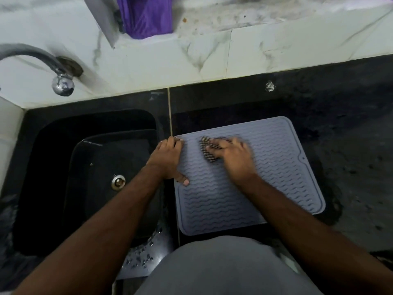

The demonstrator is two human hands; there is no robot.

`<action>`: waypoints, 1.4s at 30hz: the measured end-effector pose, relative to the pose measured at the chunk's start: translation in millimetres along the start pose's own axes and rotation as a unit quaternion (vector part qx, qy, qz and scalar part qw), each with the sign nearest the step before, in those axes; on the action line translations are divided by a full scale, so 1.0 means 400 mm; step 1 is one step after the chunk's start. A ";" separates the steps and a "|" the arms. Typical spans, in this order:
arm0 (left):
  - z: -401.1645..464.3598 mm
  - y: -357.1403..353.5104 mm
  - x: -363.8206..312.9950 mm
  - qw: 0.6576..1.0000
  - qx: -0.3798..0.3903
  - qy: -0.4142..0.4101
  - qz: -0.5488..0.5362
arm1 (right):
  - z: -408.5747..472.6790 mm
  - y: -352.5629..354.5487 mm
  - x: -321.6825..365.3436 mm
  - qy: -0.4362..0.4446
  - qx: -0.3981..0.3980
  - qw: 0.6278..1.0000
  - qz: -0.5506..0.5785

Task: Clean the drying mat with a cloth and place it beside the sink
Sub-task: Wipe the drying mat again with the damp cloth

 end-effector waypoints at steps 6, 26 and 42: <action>-0.006 -0.003 0.001 0.999 0.015 0.005 -0.032 | -0.027 0.092 -0.128 -0.157 0.005 0.986 -0.064; -0.005 0.013 -0.018 0.996 0.075 0.031 0.047 | -0.055 0.041 -0.053 0.052 0.019 0.997 -0.057; -0.006 -0.039 -0.092 0.991 0.054 0.122 0.017 | 0.174 0.004 0.083 0.022 -0.032 0.994 0.102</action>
Point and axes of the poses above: each hand's wrist, its own z-axis towards the middle knuckle, its own y-axis out of the back of the hand, x = y × z, the point moved 8 cm from there along z, towards the middle knuckle, and after that the axes turned 6 degrees about z, right-handed, at the moved point
